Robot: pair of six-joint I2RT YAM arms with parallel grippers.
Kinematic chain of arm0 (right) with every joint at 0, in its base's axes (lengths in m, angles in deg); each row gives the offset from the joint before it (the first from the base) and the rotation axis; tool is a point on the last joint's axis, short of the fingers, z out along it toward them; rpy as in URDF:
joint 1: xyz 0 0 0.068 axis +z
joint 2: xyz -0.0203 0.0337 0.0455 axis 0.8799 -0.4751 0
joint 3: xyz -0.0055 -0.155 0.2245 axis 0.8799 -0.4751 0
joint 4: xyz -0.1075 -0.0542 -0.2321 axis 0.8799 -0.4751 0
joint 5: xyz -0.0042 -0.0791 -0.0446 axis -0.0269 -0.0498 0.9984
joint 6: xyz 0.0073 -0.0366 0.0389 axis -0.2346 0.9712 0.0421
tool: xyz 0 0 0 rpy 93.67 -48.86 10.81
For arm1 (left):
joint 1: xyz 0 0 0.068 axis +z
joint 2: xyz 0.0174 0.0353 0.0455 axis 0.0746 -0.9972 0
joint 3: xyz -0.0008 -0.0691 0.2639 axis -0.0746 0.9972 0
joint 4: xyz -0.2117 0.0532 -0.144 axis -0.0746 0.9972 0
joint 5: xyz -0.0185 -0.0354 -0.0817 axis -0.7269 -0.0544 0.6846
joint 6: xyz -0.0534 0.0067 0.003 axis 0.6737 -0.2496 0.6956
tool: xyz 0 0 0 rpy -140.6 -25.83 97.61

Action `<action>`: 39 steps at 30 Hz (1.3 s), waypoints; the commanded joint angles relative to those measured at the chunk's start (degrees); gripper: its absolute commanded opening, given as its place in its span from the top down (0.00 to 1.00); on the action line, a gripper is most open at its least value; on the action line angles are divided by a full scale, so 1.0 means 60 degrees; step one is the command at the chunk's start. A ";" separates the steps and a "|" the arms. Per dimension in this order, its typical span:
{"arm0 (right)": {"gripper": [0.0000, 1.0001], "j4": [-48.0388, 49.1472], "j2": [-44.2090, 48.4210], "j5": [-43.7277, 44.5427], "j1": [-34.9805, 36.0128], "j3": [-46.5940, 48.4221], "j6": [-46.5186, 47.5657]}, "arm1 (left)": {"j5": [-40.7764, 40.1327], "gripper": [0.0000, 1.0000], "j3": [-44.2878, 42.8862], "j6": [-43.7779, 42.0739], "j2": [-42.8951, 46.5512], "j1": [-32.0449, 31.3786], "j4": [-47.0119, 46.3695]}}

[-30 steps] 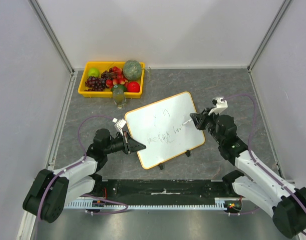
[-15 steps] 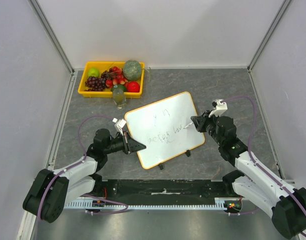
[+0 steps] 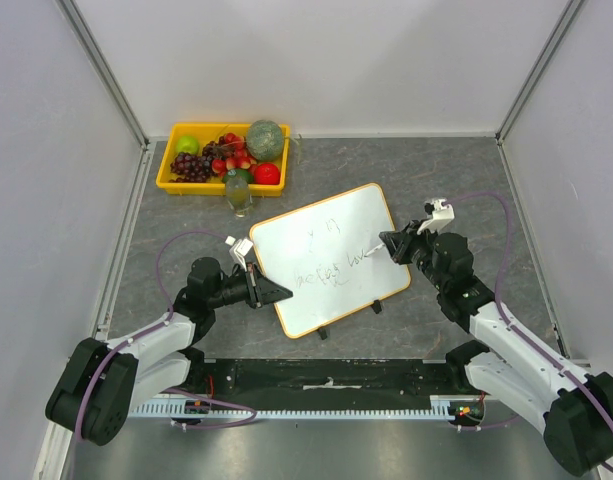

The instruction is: Write a sentence on the whiteboard

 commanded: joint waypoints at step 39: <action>1.00 0.0203 -0.0497 -0.0614 -0.0496 0.0295 0.0164 | -0.1118 0.98 0.0156 -0.0906 -0.0318 0.0103 0.1216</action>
